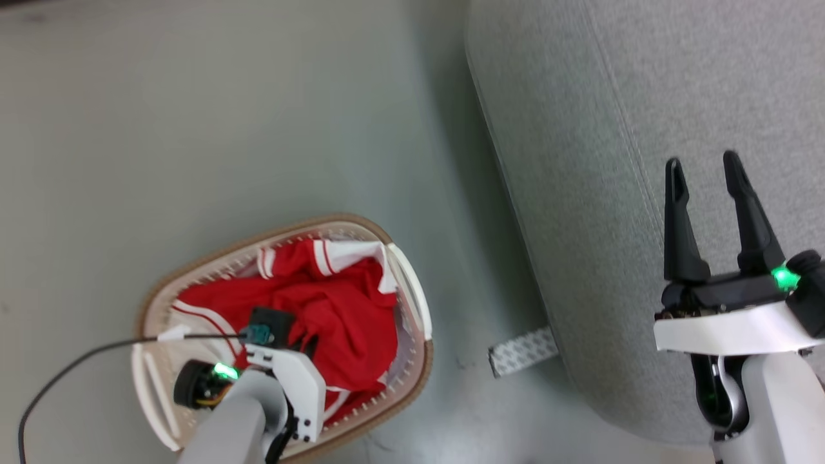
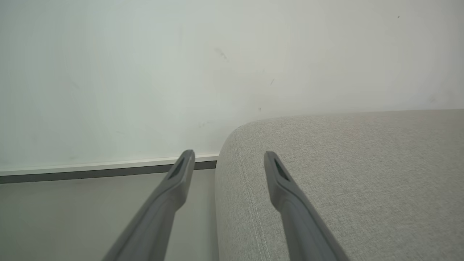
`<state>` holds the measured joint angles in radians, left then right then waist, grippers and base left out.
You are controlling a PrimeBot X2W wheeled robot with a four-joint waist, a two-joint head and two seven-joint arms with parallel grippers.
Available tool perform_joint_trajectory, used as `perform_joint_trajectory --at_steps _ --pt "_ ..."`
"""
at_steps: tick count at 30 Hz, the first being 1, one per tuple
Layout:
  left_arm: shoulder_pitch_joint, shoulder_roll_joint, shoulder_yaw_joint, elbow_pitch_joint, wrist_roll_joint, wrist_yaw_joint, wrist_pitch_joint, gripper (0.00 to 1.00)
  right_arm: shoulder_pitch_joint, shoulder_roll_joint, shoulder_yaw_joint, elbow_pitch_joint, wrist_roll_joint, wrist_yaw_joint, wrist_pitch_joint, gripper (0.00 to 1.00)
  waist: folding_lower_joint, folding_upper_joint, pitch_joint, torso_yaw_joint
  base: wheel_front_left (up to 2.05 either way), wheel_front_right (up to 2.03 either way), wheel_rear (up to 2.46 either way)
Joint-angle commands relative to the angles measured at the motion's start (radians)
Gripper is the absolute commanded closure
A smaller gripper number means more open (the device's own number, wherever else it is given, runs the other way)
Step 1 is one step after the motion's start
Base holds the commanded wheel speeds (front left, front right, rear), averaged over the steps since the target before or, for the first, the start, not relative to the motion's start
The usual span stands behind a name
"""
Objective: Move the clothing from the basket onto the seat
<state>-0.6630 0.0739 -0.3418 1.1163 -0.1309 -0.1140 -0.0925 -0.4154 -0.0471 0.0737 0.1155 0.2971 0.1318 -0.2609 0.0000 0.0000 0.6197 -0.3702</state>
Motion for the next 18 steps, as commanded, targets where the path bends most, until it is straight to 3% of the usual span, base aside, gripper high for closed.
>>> perform_joint_trajectory --at_steps 1,11,18 --pt "0.027 -0.006 0.002 -0.003 -0.019 -0.004 -0.024 1.0 0.026 -0.002 -0.007 0.007 -0.013 -0.002 -0.002 0.0 0.0 0.0 -0.081 0.049 0.0 0.0 0.0" --pt "0.138 -0.022 -0.005 -0.068 -0.16 -0.015 -0.097 1.0 0.145 -0.003 -0.056 0.054 -0.054 -0.002 -0.002 0.0 0.0 0.0 -0.301 0.155 0.0 0.0 0.0" --pt "0.23 -0.022 -0.052 -0.225 -0.272 -0.016 -0.093 1.0 0.234 -0.003 -0.082 0.072 -0.086 -0.002 -0.002 0.0 0.0 0.0 -0.432 0.214 0.0 0.0 0.0"
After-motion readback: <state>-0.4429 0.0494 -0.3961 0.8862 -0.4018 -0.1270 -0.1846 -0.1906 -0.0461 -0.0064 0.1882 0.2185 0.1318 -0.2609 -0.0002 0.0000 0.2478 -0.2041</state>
